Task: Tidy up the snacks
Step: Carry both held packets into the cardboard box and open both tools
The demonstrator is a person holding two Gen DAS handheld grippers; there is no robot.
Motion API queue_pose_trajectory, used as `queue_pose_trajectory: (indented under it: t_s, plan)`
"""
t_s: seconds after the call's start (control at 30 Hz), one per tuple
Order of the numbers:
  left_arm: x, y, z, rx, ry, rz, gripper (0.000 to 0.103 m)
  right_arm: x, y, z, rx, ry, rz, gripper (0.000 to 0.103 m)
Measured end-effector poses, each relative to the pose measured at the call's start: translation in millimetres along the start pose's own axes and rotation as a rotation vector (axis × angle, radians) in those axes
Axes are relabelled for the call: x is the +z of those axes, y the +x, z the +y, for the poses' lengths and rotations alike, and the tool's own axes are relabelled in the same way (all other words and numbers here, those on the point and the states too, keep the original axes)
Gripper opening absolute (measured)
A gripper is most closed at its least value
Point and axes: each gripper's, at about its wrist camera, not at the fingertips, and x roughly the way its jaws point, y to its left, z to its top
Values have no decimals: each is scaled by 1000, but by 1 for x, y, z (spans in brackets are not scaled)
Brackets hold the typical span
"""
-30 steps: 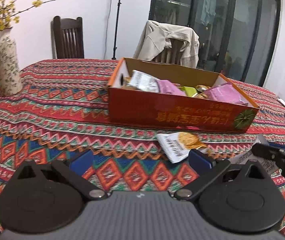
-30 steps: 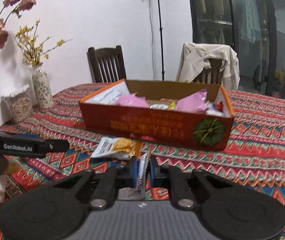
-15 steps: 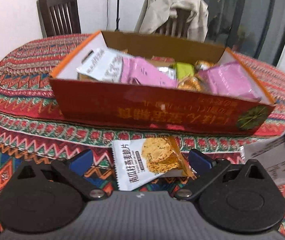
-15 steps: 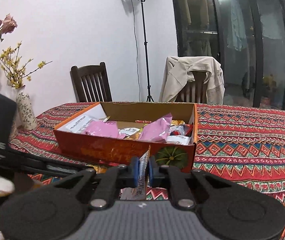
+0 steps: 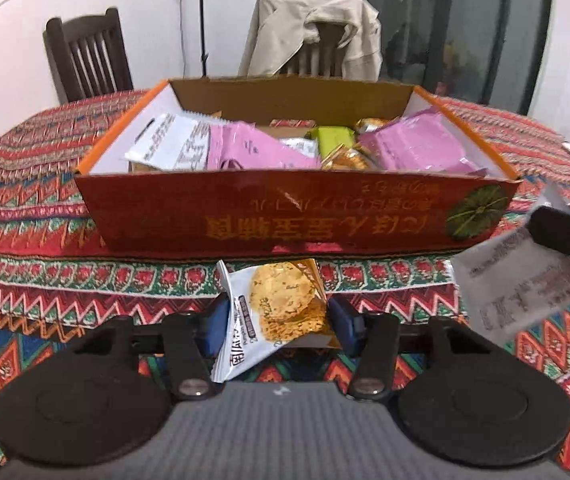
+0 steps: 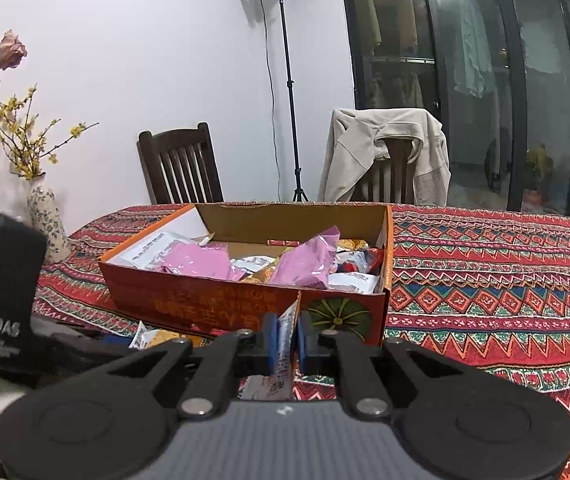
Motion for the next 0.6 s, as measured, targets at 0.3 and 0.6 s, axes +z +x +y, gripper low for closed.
queue_pose_trajectory:
  t_s: [0.3,0.6]
  plan:
    - [45,-51,16,-41,-15,-187,55,31,-3,5,18,10,-70,10]
    - [112,-19,31,40,-57,-221,56,95,36,10,-32,47,-130,10]
